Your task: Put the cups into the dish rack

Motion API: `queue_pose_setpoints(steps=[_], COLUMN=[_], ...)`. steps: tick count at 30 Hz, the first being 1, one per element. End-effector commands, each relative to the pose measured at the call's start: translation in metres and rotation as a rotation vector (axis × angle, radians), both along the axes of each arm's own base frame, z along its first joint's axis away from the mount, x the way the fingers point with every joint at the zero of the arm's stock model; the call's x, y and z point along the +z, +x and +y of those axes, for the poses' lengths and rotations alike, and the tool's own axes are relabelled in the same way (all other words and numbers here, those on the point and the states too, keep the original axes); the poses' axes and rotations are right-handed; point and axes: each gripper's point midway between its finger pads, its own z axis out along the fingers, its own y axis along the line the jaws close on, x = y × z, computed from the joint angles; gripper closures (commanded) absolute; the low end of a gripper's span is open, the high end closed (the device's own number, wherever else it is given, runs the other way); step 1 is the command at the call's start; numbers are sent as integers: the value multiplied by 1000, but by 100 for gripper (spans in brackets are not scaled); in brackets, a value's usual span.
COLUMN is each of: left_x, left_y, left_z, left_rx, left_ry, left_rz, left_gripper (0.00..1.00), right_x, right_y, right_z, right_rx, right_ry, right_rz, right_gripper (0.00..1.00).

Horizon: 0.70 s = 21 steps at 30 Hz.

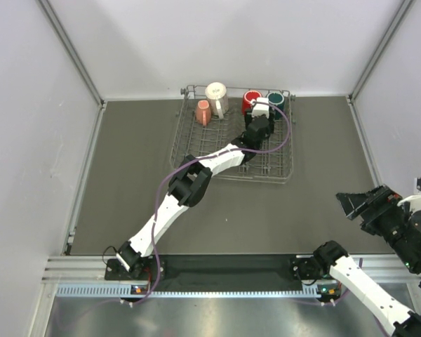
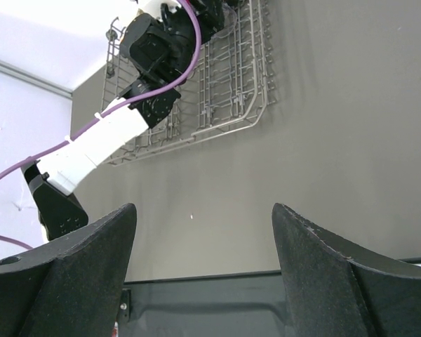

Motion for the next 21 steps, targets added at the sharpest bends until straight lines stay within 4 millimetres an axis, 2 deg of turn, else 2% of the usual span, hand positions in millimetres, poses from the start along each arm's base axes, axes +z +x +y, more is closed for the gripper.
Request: queue_pose_setpoints(steps=[1,8,11,20,21], left_x=[45,57,71,129,141], left_y=[4,4,2,-11,-16], left_z=[-2,0,1,4,6], left_rx=[-5,-7,-9,-48,-58], left_ry=[-66,-69,-83,-123,-134], left_rz=[-55,-58,-59,-84,-89], left_gripper=[29,23,22,20,20], right_x=[4,4,1,-6,-7], right_y=[4,3,3,4,5], right_z=[0,-1,-1,-6,-5], right_rx=[1,2,2,-28,-25], right_ry=[6,4,5,-2,-7], right_rz=[-23,-27,-20,4,9], right_gripper=[22,22,22,20,19])
